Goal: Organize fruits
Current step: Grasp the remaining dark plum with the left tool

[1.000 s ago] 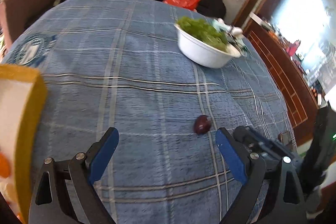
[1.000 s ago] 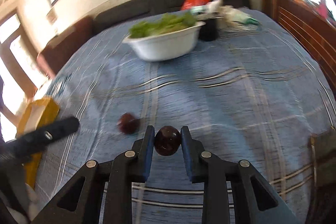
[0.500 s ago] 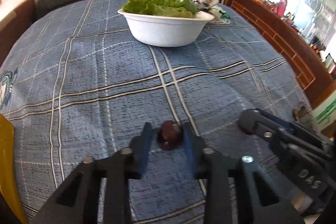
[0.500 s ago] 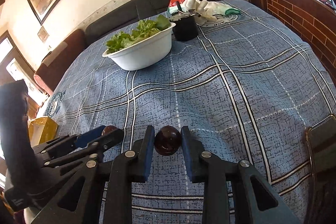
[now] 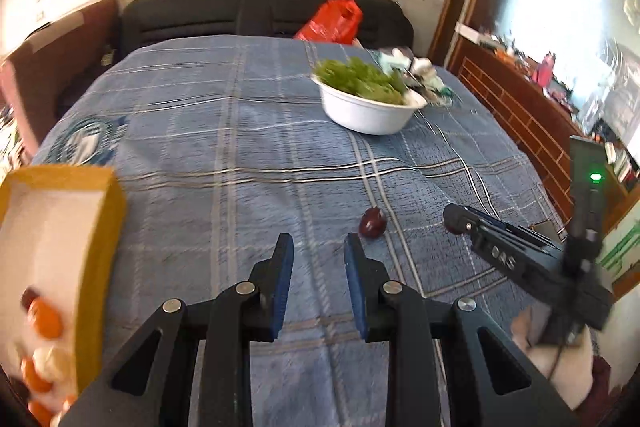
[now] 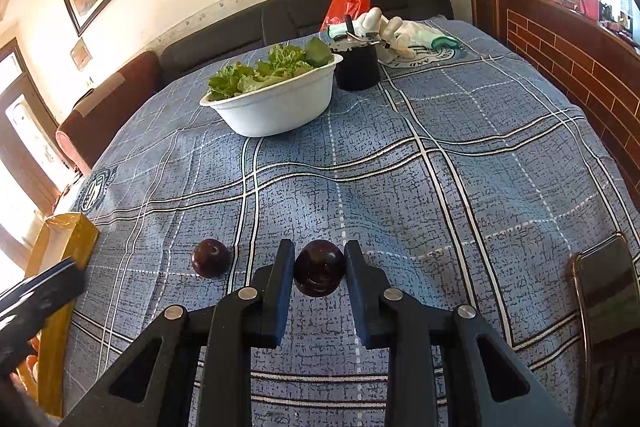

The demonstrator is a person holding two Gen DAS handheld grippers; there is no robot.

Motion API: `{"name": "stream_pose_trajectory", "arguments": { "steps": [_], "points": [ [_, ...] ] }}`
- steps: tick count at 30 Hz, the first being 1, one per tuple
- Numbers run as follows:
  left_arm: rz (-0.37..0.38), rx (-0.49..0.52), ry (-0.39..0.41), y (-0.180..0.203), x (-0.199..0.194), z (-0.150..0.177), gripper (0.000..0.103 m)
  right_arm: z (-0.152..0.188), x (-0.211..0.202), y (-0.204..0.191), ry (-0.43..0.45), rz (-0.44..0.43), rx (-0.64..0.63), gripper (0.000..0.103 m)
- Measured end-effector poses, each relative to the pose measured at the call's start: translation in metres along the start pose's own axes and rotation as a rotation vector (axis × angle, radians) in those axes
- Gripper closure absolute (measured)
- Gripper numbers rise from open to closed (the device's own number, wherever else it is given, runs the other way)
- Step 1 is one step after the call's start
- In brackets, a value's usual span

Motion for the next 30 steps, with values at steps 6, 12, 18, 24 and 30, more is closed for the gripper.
{"name": "stream_pose_trajectory", "arguments": {
  "steps": [6,12,18,24,30],
  "points": [
    [-0.049,-0.057,0.082,-0.022,-0.052,0.023,0.078,0.003,-0.006,-0.002,0.044,0.028,-0.001,0.076],
    [-0.038,-0.097,0.108,-0.039,-0.080,0.038,0.078,0.012,-0.015,0.002,0.020,0.013,0.024,0.076],
    [0.062,-0.091,0.044,-0.027,-0.050,0.017,0.034,0.012,-0.015,0.011,0.014,-0.006,0.057,0.075],
    [0.077,0.019,-0.046,0.013,0.026,-0.002,0.034,0.012,-0.011,0.023,-0.007,-0.063,0.106,0.075],
    [0.078,0.101,-0.129,0.041,0.095,-0.012,0.034,0.009,-0.015,0.027,-0.001,-0.083,0.127,0.075]
  ]
}}
Point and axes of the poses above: each gripper's, at about its wrist camera, not at the fingertips, and x roughly the way its jaws point, y to its right, z to its underside, the point moved 1 cm from there along x, roughly the way its jaws point, and after that the axes turned 12 degrees about z, right-handed, at the moved point
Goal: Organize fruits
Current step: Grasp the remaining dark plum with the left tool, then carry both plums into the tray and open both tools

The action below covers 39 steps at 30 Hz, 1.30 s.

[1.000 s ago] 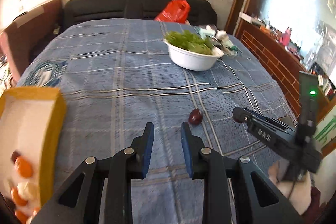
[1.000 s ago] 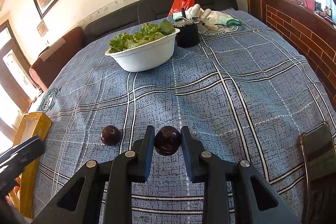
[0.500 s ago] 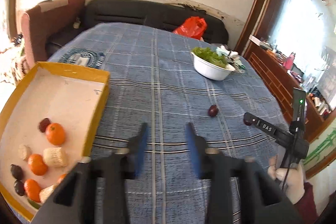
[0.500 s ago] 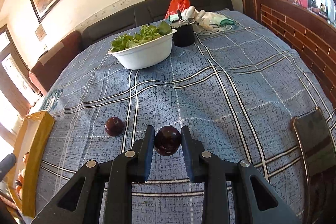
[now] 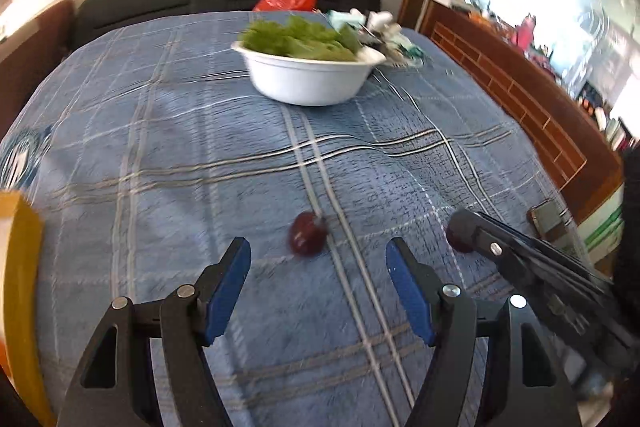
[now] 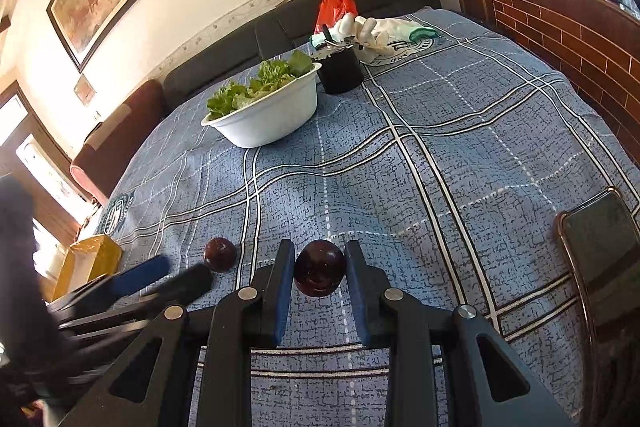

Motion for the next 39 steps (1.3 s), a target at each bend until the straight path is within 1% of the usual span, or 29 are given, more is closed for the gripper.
{"name": "stream_pose_trajectory", "arguments": {
  "steps": [3,4,5,6,7,8,13,20,25,27,29,33,35,37,39],
  "points": [
    [-0.029,0.031,-0.015,0.000,0.016,-0.005,0.034,0.000,0.000,0.000,-0.003,-0.009,0.006,0.074],
    [-0.036,0.031,-0.022,-0.002,0.019,-0.005,0.040,0.000,0.000,0.000,-0.003,-0.010,0.007,0.074],
    [-0.043,0.028,-0.029,-0.005,0.023,-0.004,0.058,-0.001,0.000,0.000,-0.003,-0.009,0.007,0.074],
    [-0.051,0.020,-0.043,-0.008,0.027,-0.002,0.071,0.000,0.001,0.000,-0.003,-0.005,0.006,0.074],
    [-0.049,0.012,-0.052,-0.011,0.029,-0.002,0.080,-0.001,0.001,0.000,-0.005,-0.004,0.005,0.074],
    [-0.040,0.010,-0.033,-0.012,0.026,0.000,0.080,-0.001,0.001,0.000,-0.006,-0.004,0.004,0.074],
    [-0.043,-0.005,0.010,-0.013,0.009,0.001,0.080,0.000,0.002,-0.002,-0.005,0.007,-0.005,0.074],
    [-0.049,-0.048,0.078,-0.018,-0.045,0.014,0.080,0.001,-0.001,-0.005,0.015,0.022,-0.030,0.075],
    [-0.071,-0.102,0.135,-0.028,-0.092,0.038,0.080,0.001,-0.006,-0.003,0.046,0.013,-0.017,0.075],
    [-0.078,-0.132,0.165,-0.035,-0.116,0.048,0.080,0.001,-0.007,-0.002,0.043,-0.024,-0.005,0.075],
    [-0.084,-0.163,0.196,-0.042,-0.140,0.059,0.080,0.000,-0.007,-0.001,0.016,-0.089,0.013,0.075],
    [-0.101,-0.197,0.247,-0.056,-0.181,0.076,0.080,0.008,-0.009,0.004,-0.109,-0.295,0.122,0.075],
    [-0.097,-0.220,0.273,-0.064,-0.195,0.082,0.080,0.014,-0.015,0.000,-0.153,-0.364,0.153,0.075],
    [-0.087,-0.248,0.295,-0.072,-0.208,0.090,0.080,0.018,-0.026,-0.010,-0.173,-0.392,0.147,0.075],
    [-0.086,-0.272,0.316,-0.080,-0.220,0.099,0.080,0.019,-0.038,-0.025,-0.166,-0.384,0.107,0.075]
  ]
}}
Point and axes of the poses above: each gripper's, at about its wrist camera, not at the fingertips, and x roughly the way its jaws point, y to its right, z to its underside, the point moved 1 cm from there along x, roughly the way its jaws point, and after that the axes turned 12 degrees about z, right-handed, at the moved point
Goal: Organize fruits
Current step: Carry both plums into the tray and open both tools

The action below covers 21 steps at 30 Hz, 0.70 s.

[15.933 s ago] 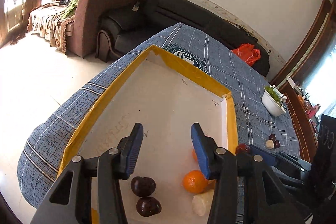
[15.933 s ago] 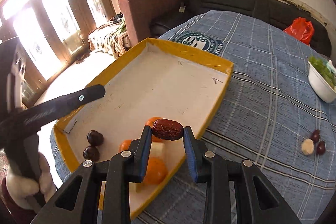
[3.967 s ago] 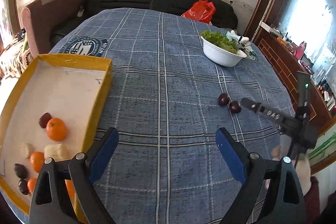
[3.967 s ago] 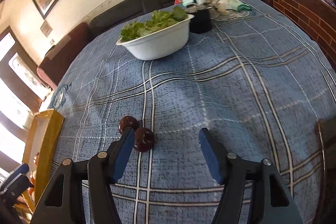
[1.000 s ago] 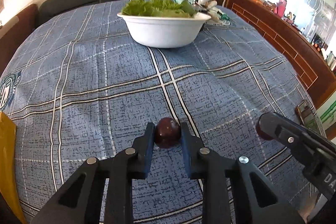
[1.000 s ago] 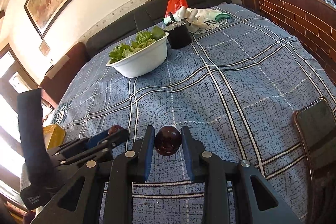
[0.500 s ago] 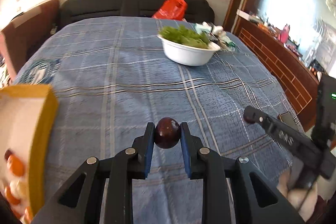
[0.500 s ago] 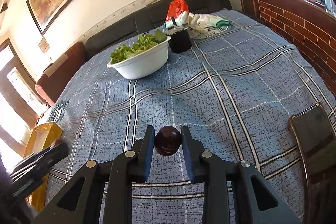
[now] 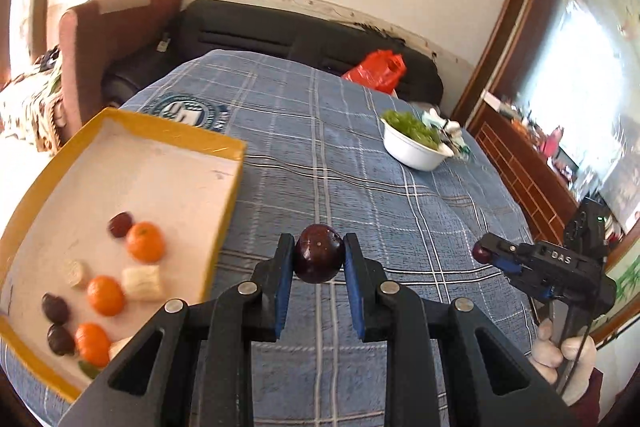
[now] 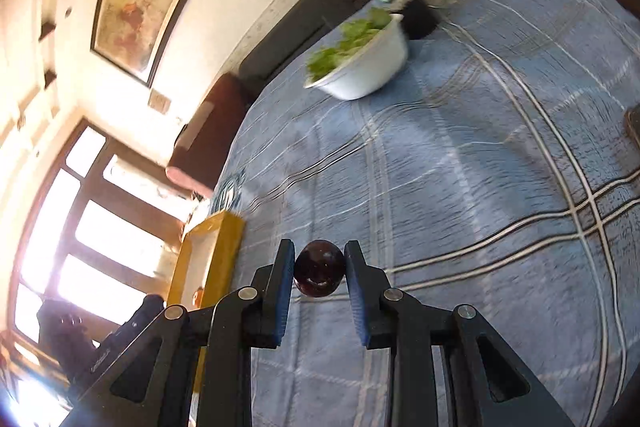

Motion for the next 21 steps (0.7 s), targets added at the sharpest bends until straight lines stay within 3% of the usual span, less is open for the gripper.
{"name": "stream_pose_trajectory", "arguments": {
  "steps": [9,21],
  "points": [
    [-0.092,-0.130,0.072,-0.069,-0.046,0.013,0.080,0.029,0.003,-0.114,-0.015,0.048,-0.257,0.074],
    [-0.244,-0.280,0.134,-0.165,-0.081,0.020,0.079,0.087,0.086,-0.252,-0.105,0.065,-0.561,0.074]
  ]
}}
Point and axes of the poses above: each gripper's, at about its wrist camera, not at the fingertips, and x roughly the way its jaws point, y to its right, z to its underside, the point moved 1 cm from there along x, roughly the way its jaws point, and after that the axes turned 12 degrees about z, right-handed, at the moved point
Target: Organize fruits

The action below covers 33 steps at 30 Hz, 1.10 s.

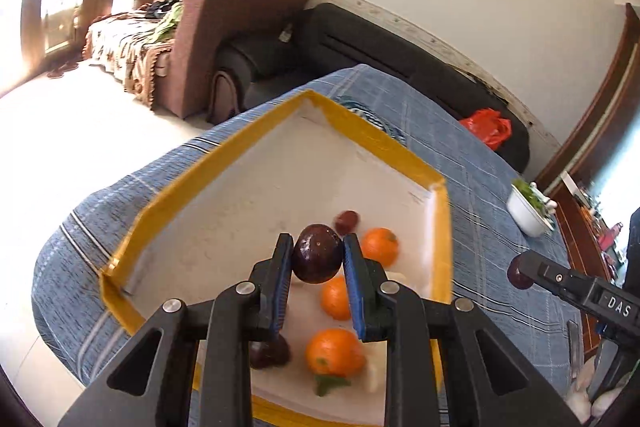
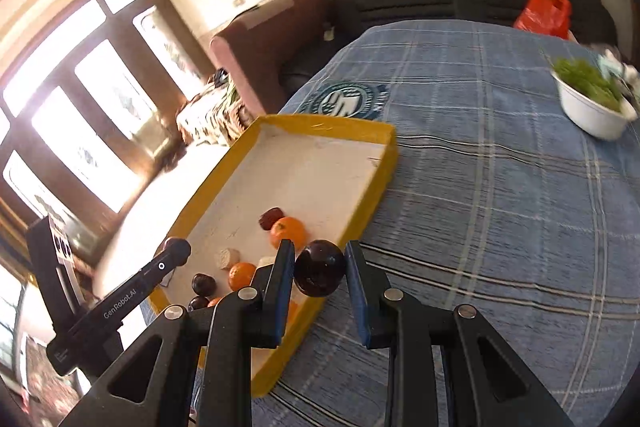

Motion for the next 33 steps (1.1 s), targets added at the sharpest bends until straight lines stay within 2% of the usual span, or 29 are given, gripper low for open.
{"name": "stream_pose_trajectory", "arguments": {
  "steps": [7,13,15,17,18,21,23,25,27,33],
  "points": [
    [-0.075,0.017,0.001,-0.024,0.010,-0.009,0.079,-0.006,0.052,-0.047,-0.018,0.112,-0.173,0.074],
    [-0.129,0.023,0.009,-0.039,0.013,-0.013,0.076,0.002,0.088,-0.049,-0.076,0.159,-0.196,0.073],
    [-0.139,0.012,0.013,-0.042,0.014,-0.013,0.070,0.002,0.094,-0.049,-0.085,0.167,-0.200,0.073],
    [-0.150,0.005,0.021,-0.044,0.013,-0.013,0.047,0.004,0.097,-0.053,-0.085,0.175,-0.204,0.073],
    [-0.154,0.005,0.029,-0.044,0.012,-0.013,0.043,0.004,0.098,-0.053,-0.083,0.178,-0.204,0.073],
    [-0.166,0.020,0.036,-0.039,0.009,-0.013,0.038,0.003,0.097,-0.054,-0.080,0.174,-0.200,0.073],
    [-0.181,0.031,0.042,-0.035,0.006,-0.013,0.030,0.003,0.095,-0.054,-0.078,0.174,-0.199,0.072],
    [-0.189,0.036,0.054,-0.031,0.002,-0.012,0.025,0.003,0.091,-0.054,-0.074,0.170,-0.194,0.065],
    [-0.192,0.041,0.064,-0.026,-0.003,-0.013,0.024,0.004,0.084,-0.056,-0.060,0.170,-0.191,0.060],
    [-0.225,0.070,0.107,-0.010,-0.026,-0.012,0.019,0.004,0.058,-0.055,-0.020,0.155,-0.179,0.057]
  ]
}}
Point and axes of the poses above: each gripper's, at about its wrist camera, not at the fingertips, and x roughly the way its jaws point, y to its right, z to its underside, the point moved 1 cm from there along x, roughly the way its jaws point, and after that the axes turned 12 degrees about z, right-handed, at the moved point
